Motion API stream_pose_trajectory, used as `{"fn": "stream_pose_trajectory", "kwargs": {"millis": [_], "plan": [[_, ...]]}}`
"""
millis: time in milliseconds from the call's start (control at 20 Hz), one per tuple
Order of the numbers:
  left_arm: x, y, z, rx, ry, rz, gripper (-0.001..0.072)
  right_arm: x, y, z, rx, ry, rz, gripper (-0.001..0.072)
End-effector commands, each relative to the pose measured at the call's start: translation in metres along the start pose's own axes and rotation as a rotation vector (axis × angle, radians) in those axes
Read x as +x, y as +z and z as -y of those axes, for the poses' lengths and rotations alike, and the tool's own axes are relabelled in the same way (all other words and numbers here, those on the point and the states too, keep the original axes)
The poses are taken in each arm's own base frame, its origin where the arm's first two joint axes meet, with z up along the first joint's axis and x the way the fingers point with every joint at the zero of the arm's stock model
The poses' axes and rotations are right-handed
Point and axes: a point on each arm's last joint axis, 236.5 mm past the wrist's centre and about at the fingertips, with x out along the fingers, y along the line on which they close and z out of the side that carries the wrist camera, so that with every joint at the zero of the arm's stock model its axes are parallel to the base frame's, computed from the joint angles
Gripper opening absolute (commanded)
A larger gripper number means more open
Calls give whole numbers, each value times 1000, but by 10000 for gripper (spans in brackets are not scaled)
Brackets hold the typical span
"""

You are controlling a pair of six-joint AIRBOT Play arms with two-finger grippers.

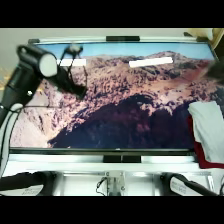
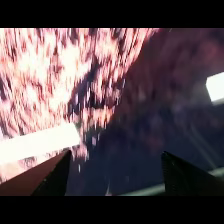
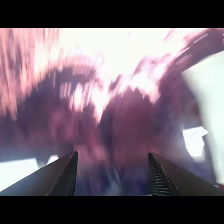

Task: Fold the shirts.

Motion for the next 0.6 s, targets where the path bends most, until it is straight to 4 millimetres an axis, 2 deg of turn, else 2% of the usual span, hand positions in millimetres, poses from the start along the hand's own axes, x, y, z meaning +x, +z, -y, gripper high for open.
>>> {"fn": "stream_pose_trajectory", "kwargs": {"millis": [0,100,200,300,550], "plan": [[38,-65,-12,-93,58,-155,684,97,-63,-80,-200,78,-243,543],[46,-68,-13,-129,55,-120,683,131,-96,-92,-174,131,-335,543],[50,-60,-16,-141,52,-89,665,144,-113,-91,-168,129,-382,543],[50,-53,-17,-144,48,-63,666,144,-115,-93,-165,137,-387,543],[51,-52,-17,-143,47,-57,666,144,-114,-93,-164,134,-386,543]]}}
